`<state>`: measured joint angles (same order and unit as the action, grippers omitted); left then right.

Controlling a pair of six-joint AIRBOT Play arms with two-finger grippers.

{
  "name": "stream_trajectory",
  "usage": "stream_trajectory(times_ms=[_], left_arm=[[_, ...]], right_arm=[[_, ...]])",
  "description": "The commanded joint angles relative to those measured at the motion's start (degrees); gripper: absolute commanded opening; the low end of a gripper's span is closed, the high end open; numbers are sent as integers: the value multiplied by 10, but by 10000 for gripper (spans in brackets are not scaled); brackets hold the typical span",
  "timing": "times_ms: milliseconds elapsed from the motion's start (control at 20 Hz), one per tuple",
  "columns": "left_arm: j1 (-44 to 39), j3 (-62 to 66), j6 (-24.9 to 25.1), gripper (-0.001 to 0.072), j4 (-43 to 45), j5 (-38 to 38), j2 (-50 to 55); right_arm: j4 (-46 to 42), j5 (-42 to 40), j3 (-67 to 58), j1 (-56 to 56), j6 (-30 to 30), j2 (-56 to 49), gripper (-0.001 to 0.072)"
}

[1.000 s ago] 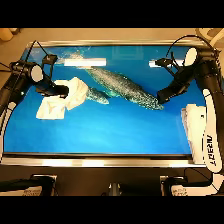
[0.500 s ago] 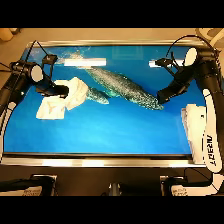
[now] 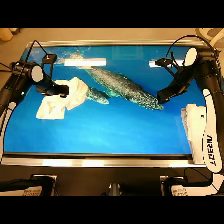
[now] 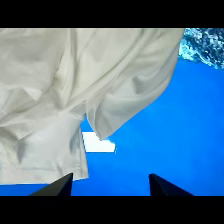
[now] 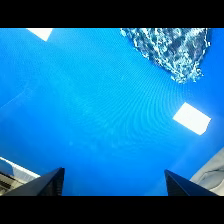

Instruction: Fold the shirts.

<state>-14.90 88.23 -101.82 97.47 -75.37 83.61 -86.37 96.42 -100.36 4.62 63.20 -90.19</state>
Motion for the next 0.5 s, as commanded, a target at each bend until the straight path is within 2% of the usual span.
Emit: stream_trajectory(times_ms=[0, 150, 250, 300, 350, 450], left_arm=[[0, 0, -5, 576, -10, 47, 7], [7, 2, -3, 578, 14, 120, 25], [43, 27, -34, 581, 43, 78, 62], [70, 41, -46, 642, 41, 44, 87], [99, 52, -73, 696, 26, 17, 112], [148, 54, -99, 697, -54, 13, 151]], right_arm=[[0, -17, 0, 0, 0, 0, 700], [0, -66, 0, 0, 0, 0, 701], [0, -87, 0, 0, 0, -1, 701], [0, -87, 0, 0, 0, -1, 701], [0, -87, 0, 0, 0, -1, 701], [1, -87, 0, 0, 0, -3, 701]])
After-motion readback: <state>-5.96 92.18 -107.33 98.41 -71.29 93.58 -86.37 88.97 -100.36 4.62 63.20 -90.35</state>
